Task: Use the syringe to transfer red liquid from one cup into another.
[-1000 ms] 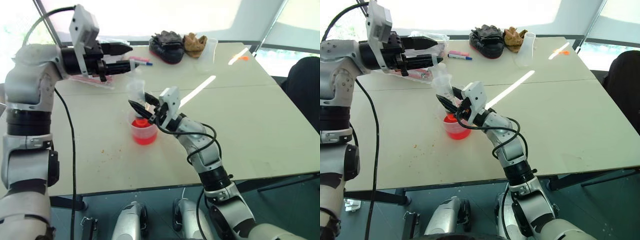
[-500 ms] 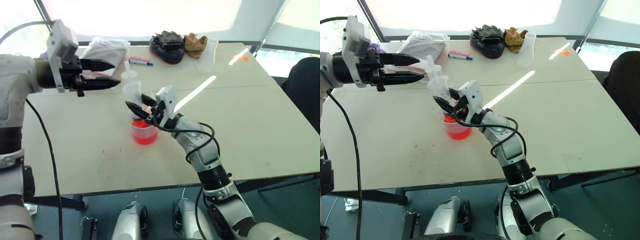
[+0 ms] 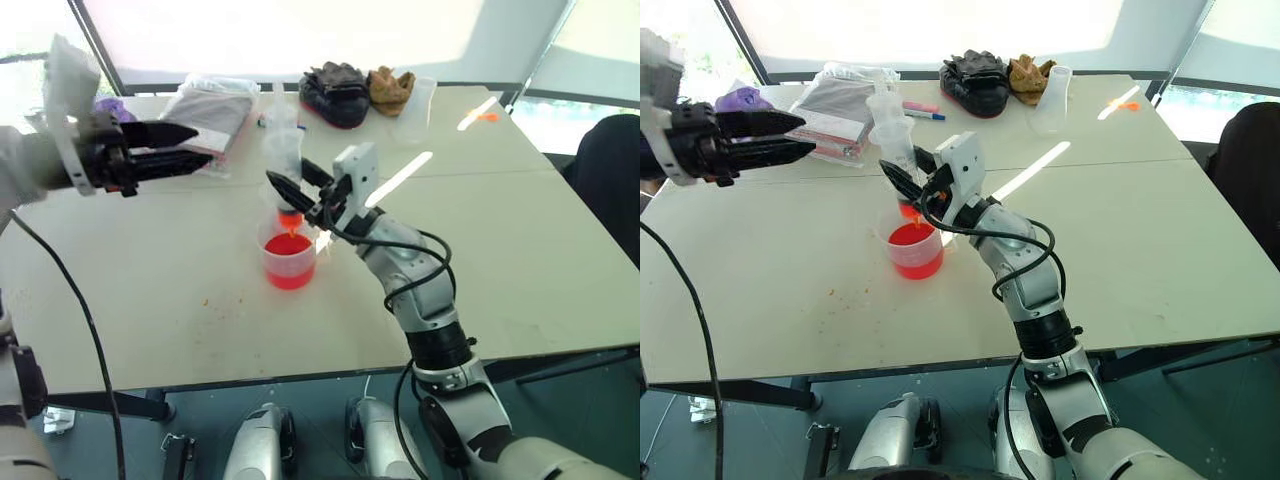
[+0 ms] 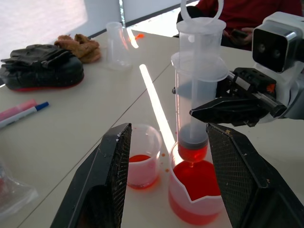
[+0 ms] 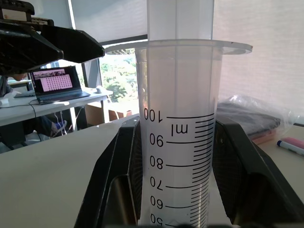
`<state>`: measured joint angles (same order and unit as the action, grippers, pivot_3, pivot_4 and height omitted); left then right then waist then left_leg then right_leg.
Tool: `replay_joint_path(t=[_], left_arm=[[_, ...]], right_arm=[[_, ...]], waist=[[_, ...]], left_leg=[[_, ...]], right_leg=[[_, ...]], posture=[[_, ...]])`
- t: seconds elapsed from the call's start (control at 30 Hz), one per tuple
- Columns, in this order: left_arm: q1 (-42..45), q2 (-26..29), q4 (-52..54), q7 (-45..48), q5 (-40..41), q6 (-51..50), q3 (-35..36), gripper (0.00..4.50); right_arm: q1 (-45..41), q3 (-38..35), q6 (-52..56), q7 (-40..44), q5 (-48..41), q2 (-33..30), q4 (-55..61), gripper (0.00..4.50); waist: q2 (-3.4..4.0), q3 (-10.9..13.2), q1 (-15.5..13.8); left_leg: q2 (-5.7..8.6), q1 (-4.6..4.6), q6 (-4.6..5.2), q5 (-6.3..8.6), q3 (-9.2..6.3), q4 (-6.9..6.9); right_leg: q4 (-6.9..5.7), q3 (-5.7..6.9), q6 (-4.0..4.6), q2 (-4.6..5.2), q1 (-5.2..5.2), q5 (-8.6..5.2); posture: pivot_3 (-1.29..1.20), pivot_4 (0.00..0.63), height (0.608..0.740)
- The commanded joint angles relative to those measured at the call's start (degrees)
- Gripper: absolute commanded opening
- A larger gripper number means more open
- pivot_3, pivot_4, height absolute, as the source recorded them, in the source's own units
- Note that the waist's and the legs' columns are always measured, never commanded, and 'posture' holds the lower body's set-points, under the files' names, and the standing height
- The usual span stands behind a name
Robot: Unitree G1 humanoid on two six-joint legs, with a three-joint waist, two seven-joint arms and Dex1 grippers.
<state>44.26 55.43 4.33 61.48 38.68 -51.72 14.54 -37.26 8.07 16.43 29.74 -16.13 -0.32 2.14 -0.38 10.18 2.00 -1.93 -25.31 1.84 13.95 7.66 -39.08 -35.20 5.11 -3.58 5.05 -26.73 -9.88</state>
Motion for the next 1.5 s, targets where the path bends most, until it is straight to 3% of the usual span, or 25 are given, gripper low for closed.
replay_joint_path(t=[0.03,0.3,0.53,0.63,0.83,1.0,1.13,1.5], left_arm=[[0.2,0.0,1.6,-1.8,1.2,1.3,2.6,2.58],[-3.4,0.1,0.4,-2.0,-1.4,6.9,1.3,2.58],[-5.3,0.2,-1.5,-0.9,-2.6,10.2,1.1,2.58],[-4.6,-0.6,-2.7,-1.7,-3.2,11.7,0.9,2.58],[-4.0,-2.2,-4.3,-3.8,-4.9,15.2,0.8,2.58],[-3.9,-2.6,-5.3,-5.4,-5.8,17.3,1.5,2.58],[-1.4,-3.7,-8.3,-7.3,-8.6,21.9,0.6,2.58],[30.0,-15.2,-42.2,2.6,-23.3,47.1,-13.1,2.58]], right_arm=[[-1.4,-0.7,0.4,-0.1,-1.3,-0.3,3.4,1.47],[-3.8,-3.8,8.8,-1.0,-6.6,-2.7,9.6,1.47],[-16.0,-13.5,19.9,-3.7,-18.5,-6.1,10.1,1.47],[-18.4,-12.9,16.4,-2.5,-16.6,-6.0,4.9,1.47],[-23.8,-8.8,-0.9,2.7,-8.0,-2.4,-16.1,1.47],[-28.6,-9.1,-13.7,6.1,-3.5,-1.2,-34.3,1.47],[-30.3,-9.8,-19.0,7.8,-2.3,-0.5,-42.0,1.47],[-31.5,-10.2,-25.2,9.0,0.3,1.6,-52.0,1.47]], waist=[[0.0,0.0,0.1],[0.0,0.0,0.2],[0.02,0.0,0.1],[0.02,0.0,0.2],[0.03,0.0,0.5],[0.03,0.0,0.4],[0.01,0.0,0.3],[0.01,0.0,0.3]], left_leg=[[0.0,0.0,0.0,0.0,0.0,0.0],[-0.01,-0.01,-0.01,0.0,0.01,0.02],[-0.01,-0.02,0.0,0.01,0.01,0.04],[-0.01,0.0,0.1,0.08,0.03,0.05],[0.0,-0.01,0.16,0.09,0.05,0.07],[0.0,-0.02,0.02,0.01,0.06,0.11],[0.02,-0.04,0.02,0.01,0.05,0.1],[0.06,-0.06,0.02,0.0,0.27,0.09]], right_leg=[[0.01,0.0,0.0,0.0,0.0,0.0],[-0.01,0.0,0.0,0.0,-0.03,0.0],[0.0,0.01,0.04,0.01,-0.05,-0.01],[0.01,0.0,0.04,0.01,-0.05,-0.01],[0.0,0.0,-0.07,0.0,-0.06,0.05],[0.04,0.0,-0.1,0.0,-0.06,0.07],[0.07,0.01,-0.1,0.03,-0.04,0.07],[0.06,0.07,-0.13,0.0,-0.01,0.09]], posture=[[0.0,0.15,0.74],[0.0,0.15,0.74],[0.0,0.15,0.74],[0.0,0.15,0.74],[0.0,0.15,0.74],[0.0,0.15,0.74],[0.0,0.15,0.74],[0.0,0.15,0.74]])
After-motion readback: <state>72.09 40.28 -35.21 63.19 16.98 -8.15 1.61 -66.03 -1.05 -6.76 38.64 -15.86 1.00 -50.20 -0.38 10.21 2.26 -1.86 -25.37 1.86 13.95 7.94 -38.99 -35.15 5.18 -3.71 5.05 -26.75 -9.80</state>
